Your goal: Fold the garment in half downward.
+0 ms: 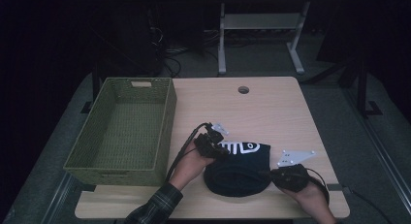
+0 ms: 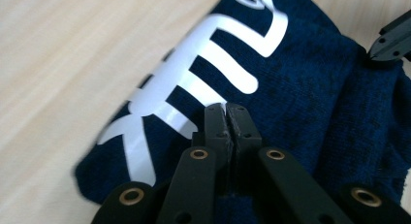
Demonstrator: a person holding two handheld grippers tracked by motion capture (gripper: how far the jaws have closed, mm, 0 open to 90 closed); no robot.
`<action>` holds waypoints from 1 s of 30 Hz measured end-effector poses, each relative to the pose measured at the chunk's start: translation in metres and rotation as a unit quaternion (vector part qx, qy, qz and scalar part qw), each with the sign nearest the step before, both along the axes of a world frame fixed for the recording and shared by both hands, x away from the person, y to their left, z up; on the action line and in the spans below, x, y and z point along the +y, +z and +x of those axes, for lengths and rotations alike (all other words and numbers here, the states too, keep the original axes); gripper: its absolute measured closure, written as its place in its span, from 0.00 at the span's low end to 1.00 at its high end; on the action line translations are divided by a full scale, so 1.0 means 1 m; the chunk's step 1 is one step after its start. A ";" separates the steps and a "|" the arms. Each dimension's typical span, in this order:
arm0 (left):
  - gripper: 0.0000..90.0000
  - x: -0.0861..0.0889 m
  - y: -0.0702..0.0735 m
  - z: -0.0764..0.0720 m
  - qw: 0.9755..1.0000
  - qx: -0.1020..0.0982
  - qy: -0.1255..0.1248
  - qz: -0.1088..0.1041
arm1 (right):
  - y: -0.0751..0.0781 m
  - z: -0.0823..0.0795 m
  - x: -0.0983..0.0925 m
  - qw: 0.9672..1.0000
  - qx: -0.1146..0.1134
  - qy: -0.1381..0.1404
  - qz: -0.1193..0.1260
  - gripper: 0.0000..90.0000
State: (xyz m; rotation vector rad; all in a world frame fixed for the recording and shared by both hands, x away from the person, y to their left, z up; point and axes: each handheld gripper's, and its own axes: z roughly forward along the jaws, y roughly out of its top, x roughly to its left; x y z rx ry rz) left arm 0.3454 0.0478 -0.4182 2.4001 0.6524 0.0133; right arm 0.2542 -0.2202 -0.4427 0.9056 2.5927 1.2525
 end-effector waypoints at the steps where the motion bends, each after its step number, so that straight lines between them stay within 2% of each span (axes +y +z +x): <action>1: 0.98 -0.001 -0.002 -0.001 1.000 0.001 -0.005 0.007 | -0.003 -0.002 0.001 1.000 0.002 0.002 -0.001 1.00; 5: 0.99 -0.004 -0.014 -0.003 1.000 0.003 -0.010 0.023 | -0.014 -0.007 0.007 1.000 0.013 0.010 -0.010 1.00; 6: 0.99 -0.005 -0.016 -0.003 1.000 0.006 -0.005 0.019 | -0.016 -0.009 0.010 1.000 0.014 0.013 -0.009 1.00; 10: 1.00 -0.008 -0.022 -0.001 1.000 -0.001 -0.012 0.027 | -0.021 -0.013 0.020 0.999 0.019 0.021 -0.016 1.00; 13: 1.00 -0.011 -0.023 0.002 1.000 -0.006 -0.013 0.027 | -0.021 -0.017 0.029 0.999 0.012 0.029 -0.027 1.00; 17: 1.00 -0.014 -0.021 0.006 0.999 -0.007 -0.018 0.029 | -0.022 -0.022 0.044 0.999 0.008 0.045 -0.029 1.00; 19: 1.00 -0.014 -0.019 0.005 0.999 -0.008 -0.017 0.026 | -0.022 -0.022 0.044 0.998 0.005 0.048 -0.030 1.00; 21: 1.00 -0.010 -0.012 0.001 1.000 -0.008 -0.012 0.009 | -0.019 -0.021 0.042 0.999 0.001 0.048 -0.020 1.00; 24: 1.00 -0.003 0.002 -0.009 1.000 -0.011 -0.023 0.000 | -0.015 -0.021 0.038 0.999 -0.007 0.044 -0.005 1.00; 25: 1.00 -0.002 0.003 -0.013 1.000 -0.013 -0.018 -0.006 | -0.012 -0.021 0.036 0.999 -0.013 0.042 0.003 1.00; 26: 1.00 0.002 0.007 -0.017 1.000 -0.016 -0.024 0.000 | -0.010 -0.022 0.034 0.999 -0.018 0.040 0.007 0.98; 28: 0.99 0.008 0.010 -0.026 1.000 -0.015 -0.020 -0.001 | -0.006 -0.022 0.028 0.999 -0.028 0.033 0.019 0.93; 29: 0.99 0.012 0.010 -0.029 1.000 -0.016 -0.025 0.011 | -0.004 -0.022 0.025 0.999 -0.035 0.027 0.020 0.92; 30: 0.99 0.014 0.008 -0.033 1.000 -0.016 -0.019 0.014 | -0.002 -0.022 0.022 0.999 -0.039 0.019 0.023 0.89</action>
